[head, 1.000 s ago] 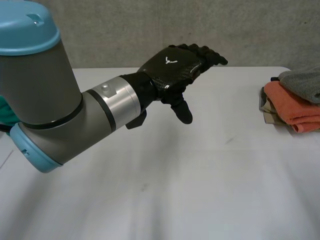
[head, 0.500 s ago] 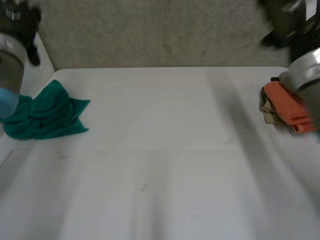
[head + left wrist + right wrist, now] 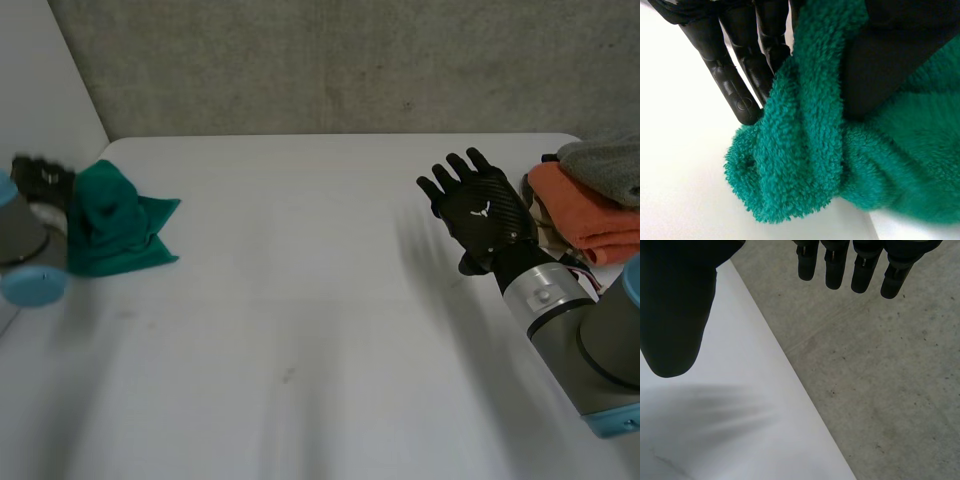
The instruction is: Fold the laundry.
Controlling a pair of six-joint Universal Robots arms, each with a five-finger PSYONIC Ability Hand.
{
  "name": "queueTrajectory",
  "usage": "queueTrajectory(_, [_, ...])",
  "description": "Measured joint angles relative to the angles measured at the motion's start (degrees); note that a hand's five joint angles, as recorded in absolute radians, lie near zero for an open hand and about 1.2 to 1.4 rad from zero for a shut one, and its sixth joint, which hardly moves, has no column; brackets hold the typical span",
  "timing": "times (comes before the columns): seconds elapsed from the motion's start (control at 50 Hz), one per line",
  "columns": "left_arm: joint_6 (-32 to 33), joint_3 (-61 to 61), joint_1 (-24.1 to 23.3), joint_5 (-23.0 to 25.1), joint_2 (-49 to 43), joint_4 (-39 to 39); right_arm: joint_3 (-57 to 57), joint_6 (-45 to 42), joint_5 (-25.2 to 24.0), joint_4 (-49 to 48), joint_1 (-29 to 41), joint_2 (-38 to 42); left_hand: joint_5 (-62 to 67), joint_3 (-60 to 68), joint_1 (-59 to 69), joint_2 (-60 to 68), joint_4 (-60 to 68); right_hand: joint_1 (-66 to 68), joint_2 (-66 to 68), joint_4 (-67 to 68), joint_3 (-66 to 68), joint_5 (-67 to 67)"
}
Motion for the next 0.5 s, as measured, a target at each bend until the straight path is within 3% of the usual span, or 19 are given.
queueTrajectory(0.22, [-22.84, -13.56, -12.95, -0.12, 28.24, 0.88, 0.31, 0.4, 0.51, -0.1, -0.63, -1.84, 0.0, 0.34, 0.29, 0.31, 0.03, 0.0, 0.0, 0.0, 0.0, 0.0])
queueTrajectory(0.28, [-30.22, -17.6, -19.82, 0.5, 34.19, -1.93, 0.23, 0.63, 1.39, -0.05, -1.16, -2.37, 0.0, 0.43, 0.36, 0.34, 0.27, 0.0, 0.0, 0.0, 0.0, 0.0])
queueTrajectory(0.38, [-37.62, -22.76, -29.87, 3.23, 36.37, -6.55, 0.07, 0.85, 3.41, 0.1, -2.17, -3.06, 0.0, 0.44, 0.31, 0.36, 0.29, 0.0, 0.0, 0.0, 0.0, 0.0])
queueTrajectory(0.46, [-40.22, -24.7, -36.89, 5.16, 31.21, -8.79, -0.16, 0.96, 5.13, 0.25, -2.94, -3.28, 0.0, 0.44, 0.31, 0.36, 0.29, 0.0, 0.0, 0.0, 0.0, 0.0])
queueTrajectory(0.5, [-40.54, -24.1, -39.34, 5.44, 27.63, -9.66, -0.29, 0.96, 5.78, 0.3, -3.15, -3.28, -8.24, -10.76, -5.98, -12.32, -11.59, 0.0, 0.0, 0.0, 0.0, 0.0])
